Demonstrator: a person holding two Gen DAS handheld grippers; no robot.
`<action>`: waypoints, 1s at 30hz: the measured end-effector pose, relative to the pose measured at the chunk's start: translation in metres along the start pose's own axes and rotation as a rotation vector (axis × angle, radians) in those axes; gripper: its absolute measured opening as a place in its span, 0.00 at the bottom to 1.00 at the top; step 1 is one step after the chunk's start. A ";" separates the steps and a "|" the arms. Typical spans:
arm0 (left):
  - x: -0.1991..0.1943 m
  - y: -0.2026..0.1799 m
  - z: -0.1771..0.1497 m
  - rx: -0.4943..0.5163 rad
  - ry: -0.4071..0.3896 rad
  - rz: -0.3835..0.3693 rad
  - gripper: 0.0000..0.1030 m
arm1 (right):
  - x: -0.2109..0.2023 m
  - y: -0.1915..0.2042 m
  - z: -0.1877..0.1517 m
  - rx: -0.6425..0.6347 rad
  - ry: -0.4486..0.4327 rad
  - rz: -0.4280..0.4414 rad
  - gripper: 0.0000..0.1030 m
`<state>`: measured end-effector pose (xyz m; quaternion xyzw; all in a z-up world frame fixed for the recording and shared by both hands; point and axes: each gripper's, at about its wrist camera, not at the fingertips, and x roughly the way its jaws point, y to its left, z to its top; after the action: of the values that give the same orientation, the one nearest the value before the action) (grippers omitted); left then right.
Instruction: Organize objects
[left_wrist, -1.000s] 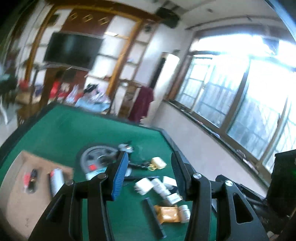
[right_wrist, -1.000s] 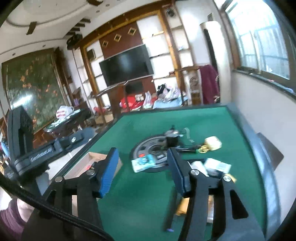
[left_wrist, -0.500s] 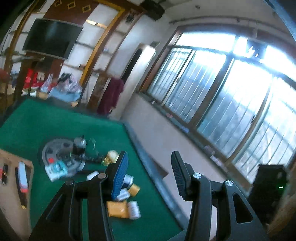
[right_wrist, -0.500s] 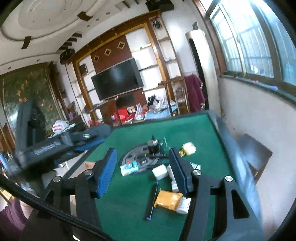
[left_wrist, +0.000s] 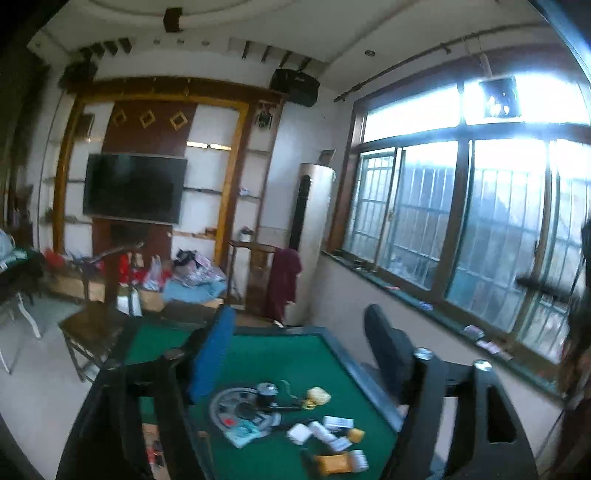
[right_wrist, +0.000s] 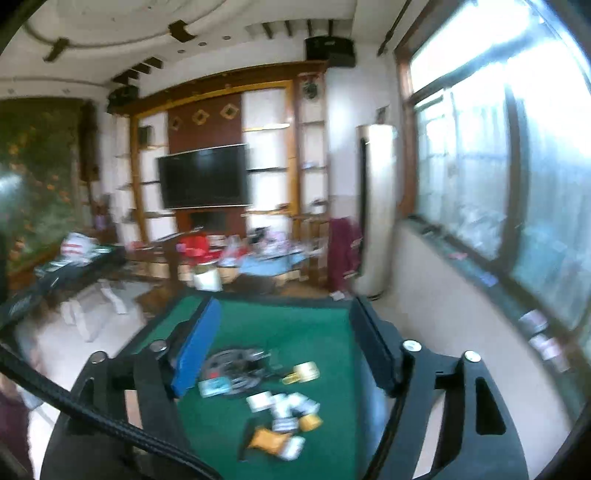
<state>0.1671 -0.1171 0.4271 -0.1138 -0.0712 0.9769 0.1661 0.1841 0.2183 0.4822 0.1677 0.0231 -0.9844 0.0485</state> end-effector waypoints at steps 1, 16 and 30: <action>0.007 0.003 -0.011 0.007 0.016 -0.015 0.70 | 0.002 -0.001 0.005 -0.002 0.008 -0.023 0.80; 0.202 0.003 -0.307 -0.193 0.659 -0.084 0.70 | 0.188 -0.006 -0.245 0.159 0.485 0.155 0.80; 0.260 -0.069 -0.384 0.037 0.784 0.018 0.70 | 0.236 -0.053 -0.326 0.384 0.577 0.204 0.80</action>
<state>0.0437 0.0744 0.0178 -0.4759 0.0161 0.8619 0.1744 0.0637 0.2702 0.0977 0.4461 -0.1663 -0.8730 0.1056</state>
